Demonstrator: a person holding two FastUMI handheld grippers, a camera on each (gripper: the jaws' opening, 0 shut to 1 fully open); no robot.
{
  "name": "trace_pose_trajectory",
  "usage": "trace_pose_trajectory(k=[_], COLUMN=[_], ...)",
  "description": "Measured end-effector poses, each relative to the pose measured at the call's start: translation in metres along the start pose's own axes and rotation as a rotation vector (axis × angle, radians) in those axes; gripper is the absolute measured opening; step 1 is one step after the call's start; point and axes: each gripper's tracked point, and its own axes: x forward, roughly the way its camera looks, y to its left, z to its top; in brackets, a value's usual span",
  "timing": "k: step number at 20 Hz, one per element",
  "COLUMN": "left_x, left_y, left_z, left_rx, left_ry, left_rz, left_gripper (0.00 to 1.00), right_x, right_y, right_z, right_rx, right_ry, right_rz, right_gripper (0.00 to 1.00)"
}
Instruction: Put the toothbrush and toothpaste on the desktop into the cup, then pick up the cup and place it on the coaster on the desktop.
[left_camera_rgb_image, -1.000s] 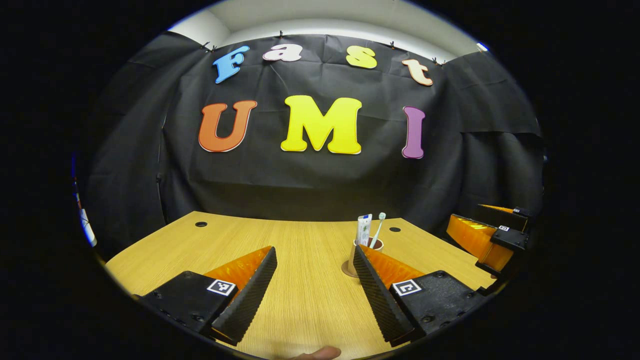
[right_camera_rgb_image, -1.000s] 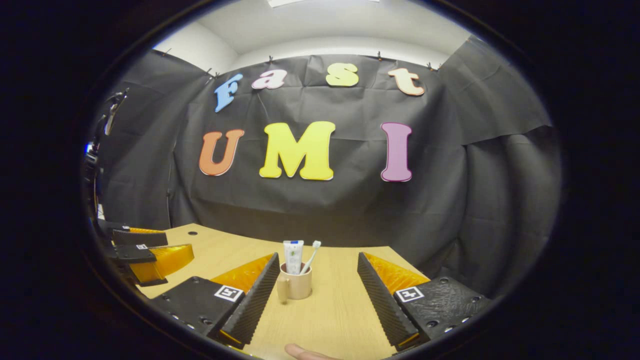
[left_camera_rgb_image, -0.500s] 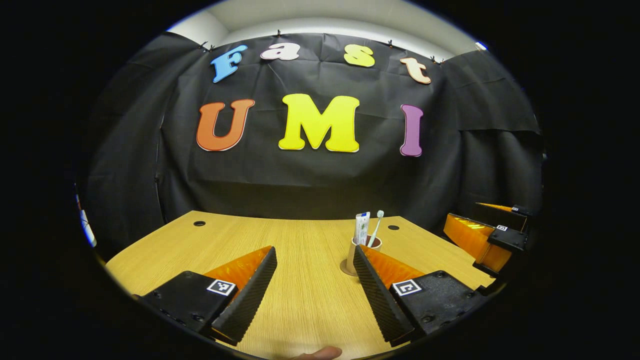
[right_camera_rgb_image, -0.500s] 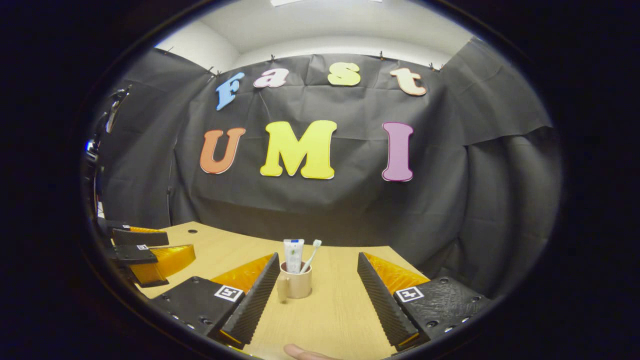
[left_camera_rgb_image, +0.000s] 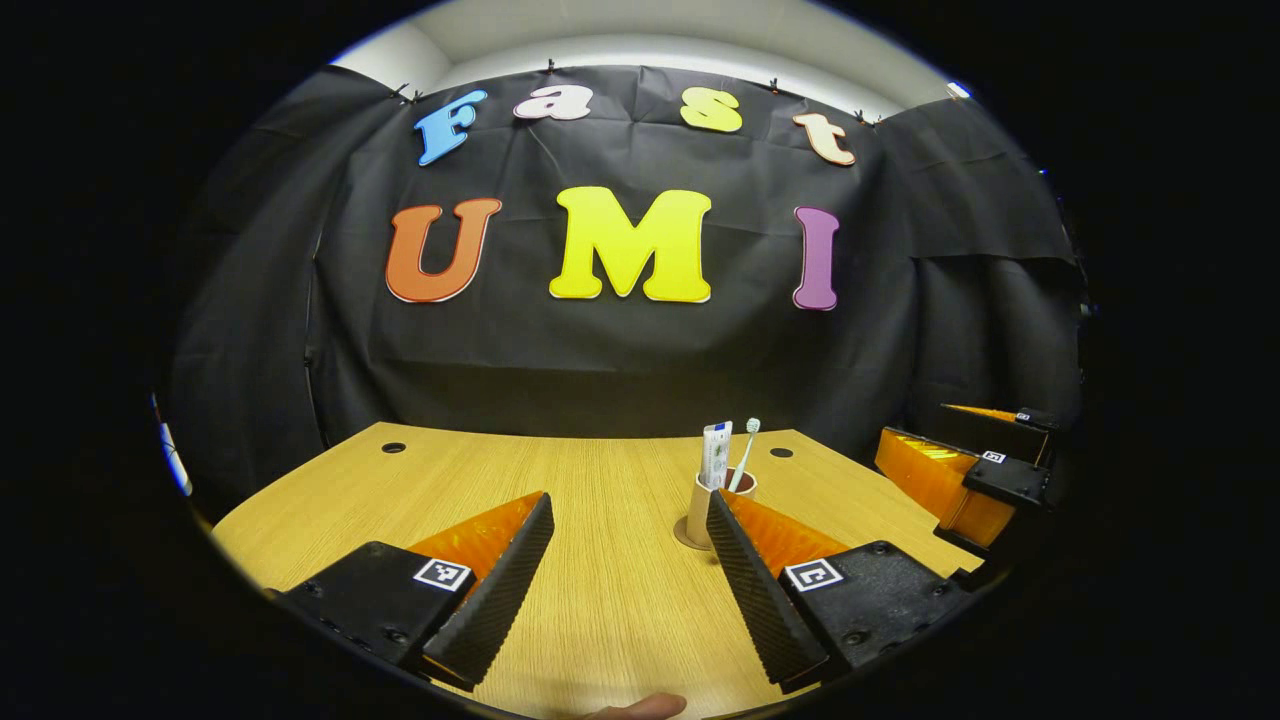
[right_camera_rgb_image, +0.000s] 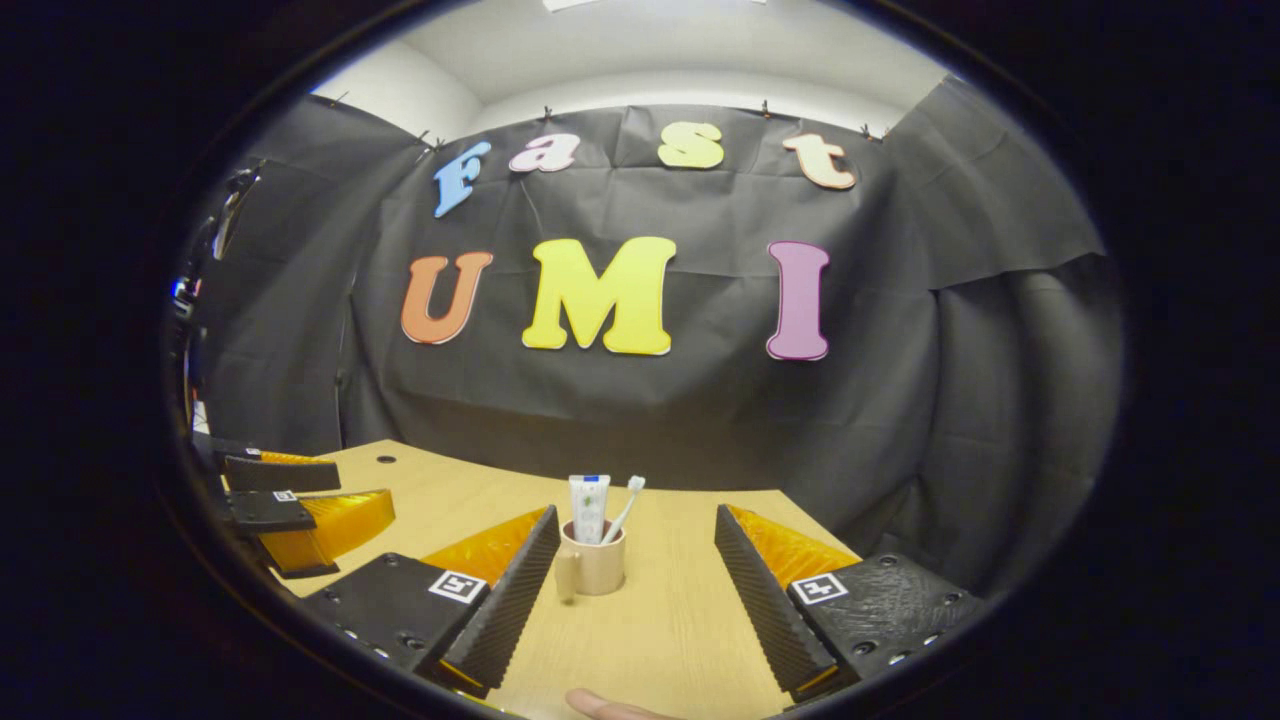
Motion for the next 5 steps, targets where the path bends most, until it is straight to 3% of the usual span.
trace_pose_trajectory(k=[5], left_x=[0.0005], left_y=[-0.0001], left_z=[0.0000], left_rx=[-0.002], left_ry=[0.001], left_rz=[0.000], left_gripper=[0.98], right_x=[-0.0014], right_y=[-0.0004], right_z=[-0.0004], right_rx=[-0.001], right_ry=[0.000], right_rz=[0.000], right_gripper=[0.95])
